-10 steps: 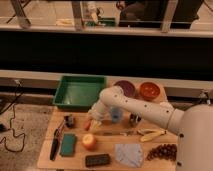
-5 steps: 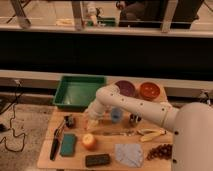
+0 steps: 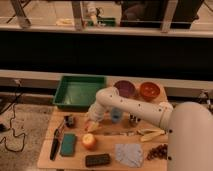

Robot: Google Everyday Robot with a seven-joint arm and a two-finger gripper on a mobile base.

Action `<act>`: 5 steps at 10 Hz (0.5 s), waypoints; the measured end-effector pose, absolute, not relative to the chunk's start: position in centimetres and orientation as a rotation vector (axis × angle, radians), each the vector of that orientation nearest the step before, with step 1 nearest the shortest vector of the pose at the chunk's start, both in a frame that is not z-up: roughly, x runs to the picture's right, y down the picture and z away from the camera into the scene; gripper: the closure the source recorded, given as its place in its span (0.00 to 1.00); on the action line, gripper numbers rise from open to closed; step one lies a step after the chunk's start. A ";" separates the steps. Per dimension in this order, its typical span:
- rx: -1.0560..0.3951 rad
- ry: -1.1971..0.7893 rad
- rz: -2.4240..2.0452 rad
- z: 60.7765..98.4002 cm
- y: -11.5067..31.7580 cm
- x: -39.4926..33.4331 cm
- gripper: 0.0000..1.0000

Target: Place pepper in paper cup

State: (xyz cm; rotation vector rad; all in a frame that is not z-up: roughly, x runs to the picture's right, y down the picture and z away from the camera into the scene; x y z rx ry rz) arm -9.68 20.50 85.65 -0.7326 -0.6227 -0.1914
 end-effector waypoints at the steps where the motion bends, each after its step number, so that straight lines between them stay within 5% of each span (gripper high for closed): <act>1: -0.731 -0.622 -0.196 85.6 20.4 -9.7 0.80; 3: -0.737 -0.615 -0.197 85.5 20.5 -9.2 0.92; 5: -0.735 -0.616 -0.196 85.5 20.4 -9.2 0.93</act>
